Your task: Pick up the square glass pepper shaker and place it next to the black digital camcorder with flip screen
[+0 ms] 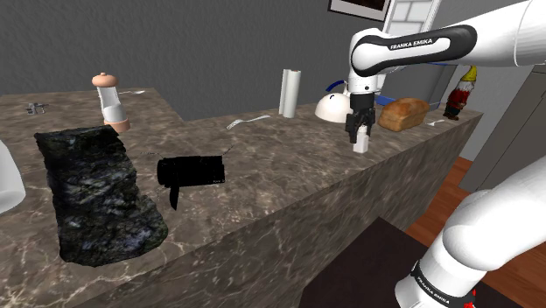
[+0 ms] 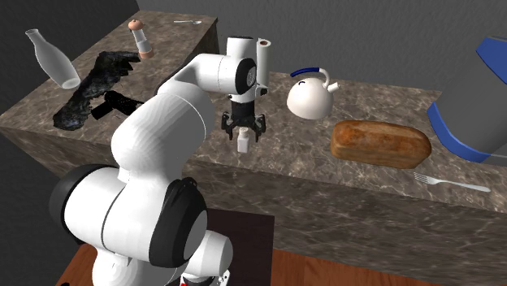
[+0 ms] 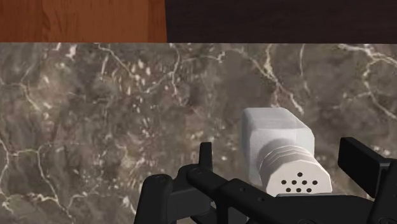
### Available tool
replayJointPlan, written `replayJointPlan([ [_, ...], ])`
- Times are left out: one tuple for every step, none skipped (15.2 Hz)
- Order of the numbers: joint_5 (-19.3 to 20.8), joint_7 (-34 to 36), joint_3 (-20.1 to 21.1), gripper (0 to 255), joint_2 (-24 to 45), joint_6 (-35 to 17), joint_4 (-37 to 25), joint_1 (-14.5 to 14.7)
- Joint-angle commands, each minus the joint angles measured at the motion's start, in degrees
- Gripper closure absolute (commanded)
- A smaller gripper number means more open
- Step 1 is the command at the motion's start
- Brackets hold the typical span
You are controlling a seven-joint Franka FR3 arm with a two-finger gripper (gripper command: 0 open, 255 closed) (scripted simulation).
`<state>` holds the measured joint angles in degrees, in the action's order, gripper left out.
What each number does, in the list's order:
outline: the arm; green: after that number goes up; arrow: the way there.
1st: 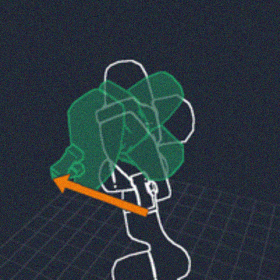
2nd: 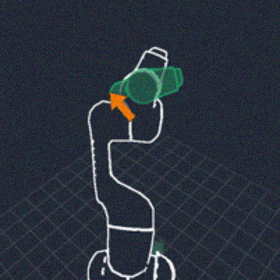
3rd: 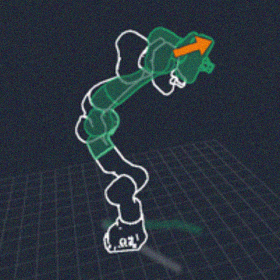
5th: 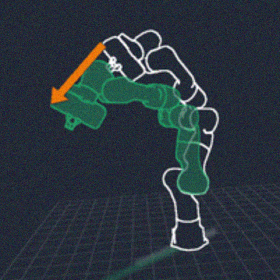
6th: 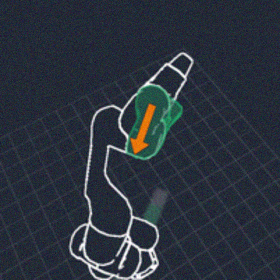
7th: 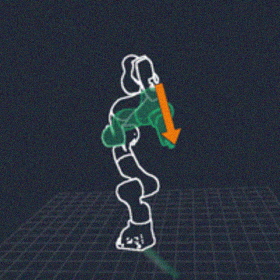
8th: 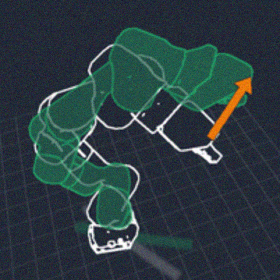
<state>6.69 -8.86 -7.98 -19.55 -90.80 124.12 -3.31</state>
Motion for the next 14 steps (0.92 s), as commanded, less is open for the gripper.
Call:
replayJointPlan([
  [0.0,0.0,0.0,0,0.0,0.0,0.0,0.0],
  [0.0,0.0,0.0,0,0.0,0.0,0.0,0.0],
  [0.0,0.0,0.0,0,0.0,0.0,0.0,0.0],
  [0.0,0.0,0.0,255,0.0,0.0,0.0,0.0],
  [0.0,0.0,0.0,255,0.0,0.0,0.0,0.0],
  [0.0,0.0,0.0,255,0.0,0.0,0.0,0.0],
  [0.0,0.0,0.0,255,0.0,0.0,0.0,0.0],
  [0.0,0.0,0.0,255,0.0,0.0,0.0,0.0],
  [0.0,0.0,0.0,255,0.0,0.0,0.0,0.0],
  [0.0,0.0,0.0,255,0.0,0.0,0.0,0.0],
  [0.0,0.0,0.0,255,0.0,0.0,0.0,0.0],
  [0.0,0.0,0.0,255,0.0,0.0,0.0,0.0],
  [0.0,0.0,0.0,255,0.0,0.0,0.0,0.0],
  [0.0,0.0,0.0,255,0.0,0.7,-0.7,0.0],
])
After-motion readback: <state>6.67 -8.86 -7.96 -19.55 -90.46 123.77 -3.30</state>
